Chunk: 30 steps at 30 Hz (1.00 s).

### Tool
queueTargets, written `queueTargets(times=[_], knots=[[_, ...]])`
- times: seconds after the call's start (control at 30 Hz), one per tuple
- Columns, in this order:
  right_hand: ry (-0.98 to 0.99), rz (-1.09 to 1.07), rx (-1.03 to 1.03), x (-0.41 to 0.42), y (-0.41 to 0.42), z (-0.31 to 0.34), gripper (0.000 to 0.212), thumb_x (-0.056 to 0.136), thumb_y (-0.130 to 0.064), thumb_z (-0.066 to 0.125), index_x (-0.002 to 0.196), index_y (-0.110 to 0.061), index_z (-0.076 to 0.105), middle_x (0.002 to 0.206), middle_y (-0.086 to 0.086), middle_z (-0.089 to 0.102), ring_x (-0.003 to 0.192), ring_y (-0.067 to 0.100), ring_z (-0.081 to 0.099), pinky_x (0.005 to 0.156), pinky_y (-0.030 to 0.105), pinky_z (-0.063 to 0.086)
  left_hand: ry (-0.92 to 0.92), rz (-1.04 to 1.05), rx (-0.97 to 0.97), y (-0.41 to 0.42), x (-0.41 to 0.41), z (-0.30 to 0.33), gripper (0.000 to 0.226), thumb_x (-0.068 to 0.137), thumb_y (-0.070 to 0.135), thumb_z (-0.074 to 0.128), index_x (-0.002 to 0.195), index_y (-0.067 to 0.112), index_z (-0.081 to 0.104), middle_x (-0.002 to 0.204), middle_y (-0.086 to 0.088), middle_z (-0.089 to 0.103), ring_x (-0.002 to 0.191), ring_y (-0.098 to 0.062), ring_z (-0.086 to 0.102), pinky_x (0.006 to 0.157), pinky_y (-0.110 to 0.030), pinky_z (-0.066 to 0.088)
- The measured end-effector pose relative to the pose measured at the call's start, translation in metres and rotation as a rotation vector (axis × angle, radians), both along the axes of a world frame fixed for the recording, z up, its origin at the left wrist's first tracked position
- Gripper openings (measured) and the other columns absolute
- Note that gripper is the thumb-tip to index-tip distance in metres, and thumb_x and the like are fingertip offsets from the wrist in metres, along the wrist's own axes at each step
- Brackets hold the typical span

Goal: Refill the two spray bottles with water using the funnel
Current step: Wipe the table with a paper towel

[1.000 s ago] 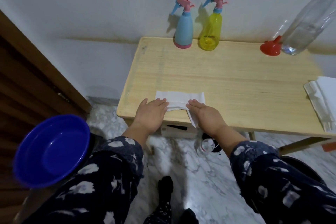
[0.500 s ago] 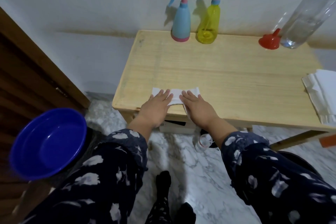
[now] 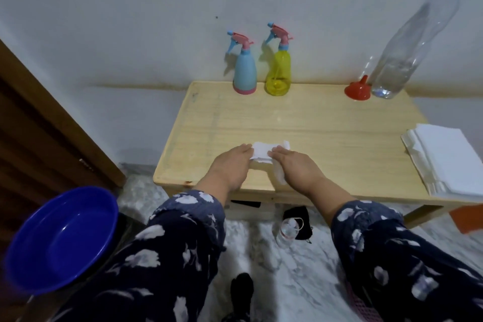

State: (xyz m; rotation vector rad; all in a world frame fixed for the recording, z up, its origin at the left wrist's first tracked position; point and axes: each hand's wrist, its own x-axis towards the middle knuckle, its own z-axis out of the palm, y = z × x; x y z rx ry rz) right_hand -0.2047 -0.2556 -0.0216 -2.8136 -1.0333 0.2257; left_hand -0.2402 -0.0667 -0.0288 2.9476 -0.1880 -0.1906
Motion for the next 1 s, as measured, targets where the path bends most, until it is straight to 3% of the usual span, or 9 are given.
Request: queueTargets(times=[0.3,0.57,0.63,0.73,0.77,0.87,1.0], knots=[[-0.075,-0.104,0.026,0.124,-0.023,0.022,0.059,0.092,0.001,0.038,0.149,-0.014,0.031,0.158,0.007,0.025,0.146,0.019,0.024,0.115,0.030,0.025,-0.111,-0.033,0.017,-0.021,0.133,0.009,0.052,0.104,0.014,0.035,0.155,0.016,0.021,0.162,0.004,0.015,0.146,-0.020,0.022,0.117,-0.035,0.025],[-0.053,-0.103,-0.034,0.243,-0.013,-0.014,0.052,0.093,-0.002,0.035,0.145,-0.011,0.038,0.153,0.009,0.033,0.137,0.031,0.038,0.107,0.043,0.035,-0.067,-0.029,0.018,-0.015,0.249,-0.028,0.052,0.102,0.007,0.034,0.152,0.016,0.025,0.162,0.003,0.017,0.143,-0.023,0.029,0.118,-0.038,0.024],[-0.056,-0.120,0.007,0.257,-0.009,-0.031,0.046,0.095,-0.005,0.039,0.141,-0.008,0.043,0.150,0.013,0.038,0.131,0.037,0.044,0.105,0.047,0.039,-0.002,-0.037,0.021,-0.015,0.264,-0.040,0.051,0.103,0.010,0.031,0.153,0.015,0.022,0.162,0.002,0.014,0.145,-0.023,0.025,0.118,-0.040,0.023],[-0.062,-0.151,0.110,0.261,-0.007,-0.057,0.040,0.095,-0.006,0.047,0.135,-0.001,0.050,0.146,0.017,0.043,0.134,0.036,0.044,0.103,0.052,0.043,0.069,-0.062,0.023,-0.014,0.272,-0.058,0.052,0.105,0.014,0.026,0.155,0.010,0.013,0.164,-0.002,0.004,0.150,-0.018,0.008,0.121,-0.035,0.007],[-0.079,-0.162,0.146,0.261,-0.006,-0.063,0.039,0.093,-0.005,0.050,0.132,0.001,0.052,0.144,0.018,0.046,0.133,0.036,0.045,0.103,0.053,0.043,0.030,-0.088,0.013,-0.014,0.271,-0.063,0.052,0.104,0.015,0.024,0.154,0.006,0.015,0.163,-0.007,0.007,0.150,-0.020,0.010,0.120,-0.036,0.006],[-0.086,-0.206,0.214,0.261,-0.005,-0.073,0.039,0.093,-0.005,0.053,0.131,0.001,0.054,0.143,0.018,0.048,0.133,0.035,0.045,0.108,0.051,0.039,-0.051,-0.135,-0.017,-0.013,0.266,-0.072,0.060,0.096,0.024,0.016,0.145,-0.005,0.035,0.154,-0.021,0.031,0.142,-0.035,0.034,0.115,-0.049,0.022],[-0.076,-0.202,0.196,0.253,-0.009,-0.075,0.041,0.096,-0.006,0.049,0.136,-0.002,0.049,0.147,0.015,0.043,0.137,0.033,0.039,0.112,0.047,0.032,-0.033,-0.119,0.034,-0.013,0.257,-0.067,0.053,0.106,0.024,0.023,0.154,0.005,0.012,0.162,-0.012,0.004,0.151,-0.024,0.007,0.121,-0.040,0.006]])
